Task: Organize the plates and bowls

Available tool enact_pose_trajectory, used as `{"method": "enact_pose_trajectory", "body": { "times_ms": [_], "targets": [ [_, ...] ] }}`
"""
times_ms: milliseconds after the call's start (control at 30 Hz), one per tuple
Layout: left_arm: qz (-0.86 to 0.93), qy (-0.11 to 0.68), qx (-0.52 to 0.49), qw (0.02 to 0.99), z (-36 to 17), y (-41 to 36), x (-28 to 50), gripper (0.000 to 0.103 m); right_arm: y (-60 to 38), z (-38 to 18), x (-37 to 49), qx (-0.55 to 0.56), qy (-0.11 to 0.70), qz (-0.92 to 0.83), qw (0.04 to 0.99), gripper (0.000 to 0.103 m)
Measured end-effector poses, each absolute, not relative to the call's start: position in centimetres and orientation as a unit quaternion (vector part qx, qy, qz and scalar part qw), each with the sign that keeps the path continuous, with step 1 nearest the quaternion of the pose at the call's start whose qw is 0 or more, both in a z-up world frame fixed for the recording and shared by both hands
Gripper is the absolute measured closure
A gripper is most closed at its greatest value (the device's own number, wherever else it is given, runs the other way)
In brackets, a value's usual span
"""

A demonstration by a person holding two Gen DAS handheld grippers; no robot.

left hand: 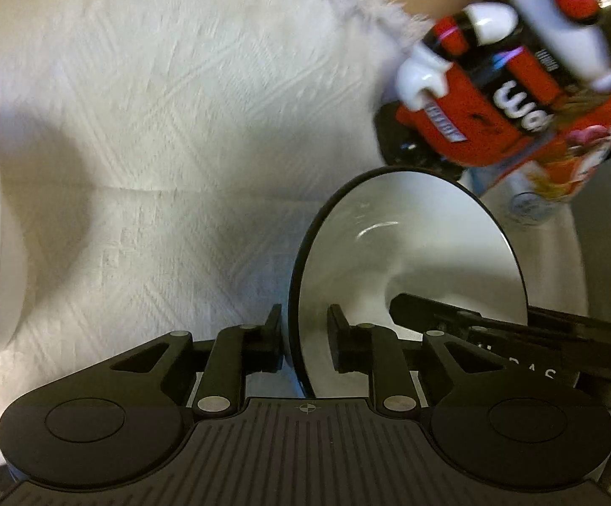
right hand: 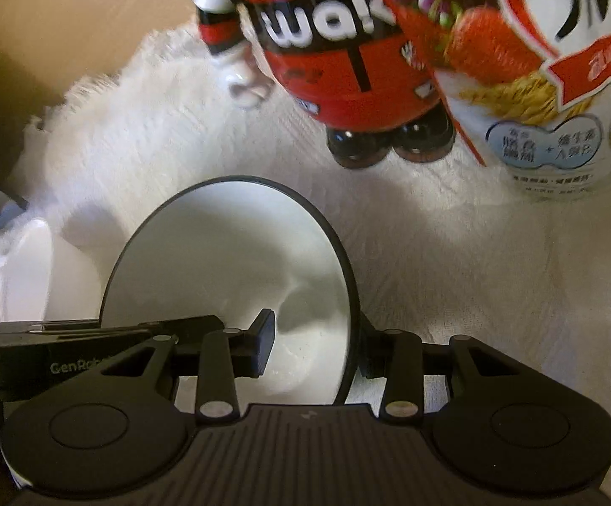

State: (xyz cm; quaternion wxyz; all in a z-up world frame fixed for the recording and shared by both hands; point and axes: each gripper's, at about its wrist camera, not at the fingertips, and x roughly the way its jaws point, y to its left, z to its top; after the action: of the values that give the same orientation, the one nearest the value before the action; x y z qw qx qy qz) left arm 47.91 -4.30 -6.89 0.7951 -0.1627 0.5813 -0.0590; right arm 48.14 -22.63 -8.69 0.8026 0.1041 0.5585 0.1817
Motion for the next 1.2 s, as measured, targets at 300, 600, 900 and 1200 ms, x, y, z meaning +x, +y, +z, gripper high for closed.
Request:
{"method": "enact_pose_trajectory", "body": {
  "times_ms": [300,600,900,1200],
  "targets": [
    [-0.069,0.544,-0.161,0.821,-0.7,-4.7,43.8,0.079,-23.4,-2.4,43.8,0.095,0.506,0.209,0.831,0.063],
    [-0.113,0.544,-0.148,0.818,1.8,-7.3,37.9,0.078,-26.0,1.2,37.3,0.088,0.493,0.220,0.837,0.063],
    [-0.146,0.572,-0.125,0.798,-0.6,-9.9,33.2,0.078,-28.0,-0.5,31.5,0.088,0.516,0.207,0.827,0.063],
    [-0.148,0.595,-0.118,0.781,-2.9,-10.5,31.4,0.078,-28.8,-2.9,29.3,0.096,0.543,0.194,0.811,0.063]
  ]
}}
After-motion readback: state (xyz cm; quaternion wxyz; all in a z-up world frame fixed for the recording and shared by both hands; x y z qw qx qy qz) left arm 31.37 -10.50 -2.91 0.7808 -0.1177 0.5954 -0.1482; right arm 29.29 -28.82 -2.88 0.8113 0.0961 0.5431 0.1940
